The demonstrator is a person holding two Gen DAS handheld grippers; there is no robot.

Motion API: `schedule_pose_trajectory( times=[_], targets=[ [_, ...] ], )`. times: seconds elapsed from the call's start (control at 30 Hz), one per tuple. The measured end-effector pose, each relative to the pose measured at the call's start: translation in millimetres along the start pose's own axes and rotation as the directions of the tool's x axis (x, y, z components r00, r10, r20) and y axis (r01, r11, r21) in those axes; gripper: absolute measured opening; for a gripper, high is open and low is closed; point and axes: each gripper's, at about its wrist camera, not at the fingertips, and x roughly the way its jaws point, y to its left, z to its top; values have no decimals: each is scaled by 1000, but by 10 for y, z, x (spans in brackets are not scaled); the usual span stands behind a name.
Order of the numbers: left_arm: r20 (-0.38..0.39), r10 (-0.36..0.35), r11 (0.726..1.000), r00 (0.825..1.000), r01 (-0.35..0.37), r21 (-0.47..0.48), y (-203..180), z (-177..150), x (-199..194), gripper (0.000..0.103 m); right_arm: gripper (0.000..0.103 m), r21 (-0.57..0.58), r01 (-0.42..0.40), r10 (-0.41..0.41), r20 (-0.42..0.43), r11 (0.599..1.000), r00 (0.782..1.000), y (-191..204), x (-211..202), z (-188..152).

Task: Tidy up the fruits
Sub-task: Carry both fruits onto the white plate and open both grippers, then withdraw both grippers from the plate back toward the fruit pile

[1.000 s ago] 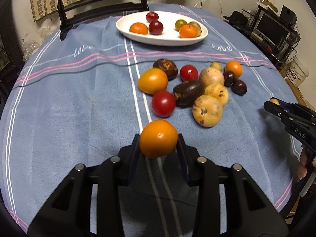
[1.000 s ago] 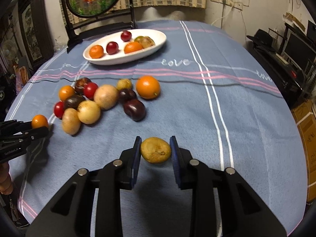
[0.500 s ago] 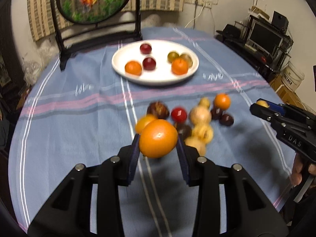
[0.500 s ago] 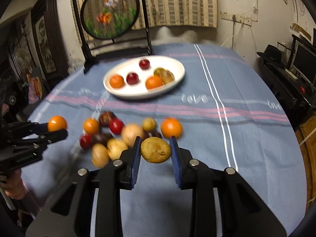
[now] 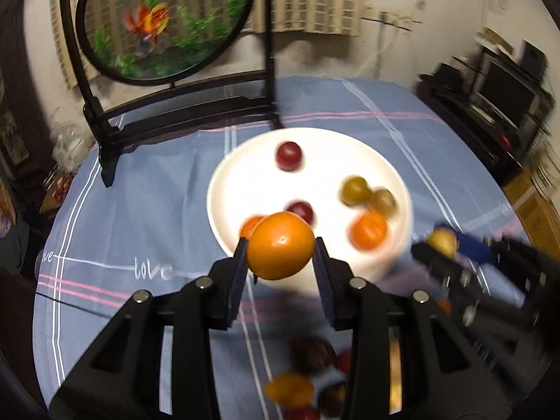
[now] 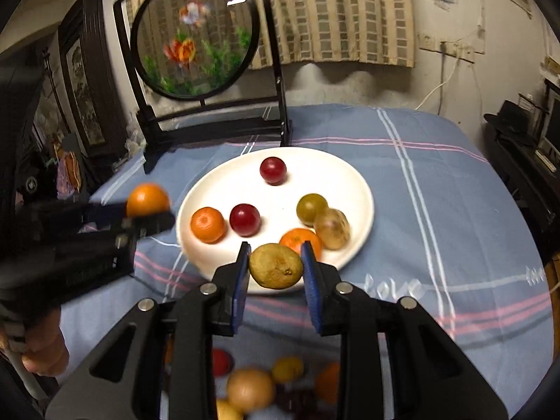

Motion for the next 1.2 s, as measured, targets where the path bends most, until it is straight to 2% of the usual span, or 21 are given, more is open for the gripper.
schedule_pose_trajectory(
  times=[0.1, 0.2, 0.37, 0.4, 0.43, 0.47, 0.5, 0.67, 0.8, 1.0, 1.03, 1.1, 1.13, 1.2],
  targets=[
    [-23, 1, 999, 1000, -2, -39, 72, 140, 223, 37, 29, -16, 21, -21, -28, 1000, 999, 17, 305, 101],
    [-50, 28, 999, 998, -29, -27, 64, 243, 506, 37, 29, -33, 38, -39, -52, 999, 998, 35, 579, 180],
    [-77, 26, 999, 997, -29, -28, 68, 314, 797, 40, 32, -61, 40, -45, -90, 997, 995, 52, 892, 301],
    [-81, 30, 999, 996, -33, -32, 80, 321, 831, 61, 33, -61, 55, -61, -102, 997, 993, 47, 955, 324],
    [-80, 41, 998, 996, -45, -44, 95, 326, 843, 73, 33, -57, 70, -76, -112, 996, 991, 33, 986, 335],
    [-65, 52, 997, 997, -55, -54, 107, 323, 822, 81, 33, -46, 82, -87, -123, 996, 989, 15, 1006, 333],
    [-49, 55, 997, 997, -57, -55, 115, 316, 784, 81, 33, -21, 79, -81, -134, 997, 988, -21, 1011, 326],
    [-27, 41, 999, 999, -41, -11, 76, 260, 556, 81, 33, 19, 54, -51, -121, 998, 991, -127, 833, 255],
    [-30, 18, 1000, 999, -18, -6, 95, 121, 332, 83, 33, 55, 29, -23, -104, 998, 994, -217, 510, 135],
    [-38, 4, 1000, 999, -4, 3, 125, -331, -33, 84, 33, 74, 15, -8, -97, 997, 995, -293, -9, -225],
    [-42, 2, 1000, 999, -2, 2, 128, -400, -72, 85, 35, 81, 16, -9, -96, 997, 995, -307, -64, -276],
    [-59, 17, 1000, 998, -17, 10, 116, -548, -152, 85, 45, 96, 25, -15, -102, 995, 995, -333, -169, -394],
    [-60, 19, 1000, 998, -19, 11, 109, -598, -182, 85, 61, 102, 34, -23, -102, 994, 994, -347, -219, -439],
    [-61, 11, 1000, 998, -10, 14, 91, -740, -296, 85, 61, 119, 48, -39, -78, 992, 996, -371, -352, -529]
  ],
)
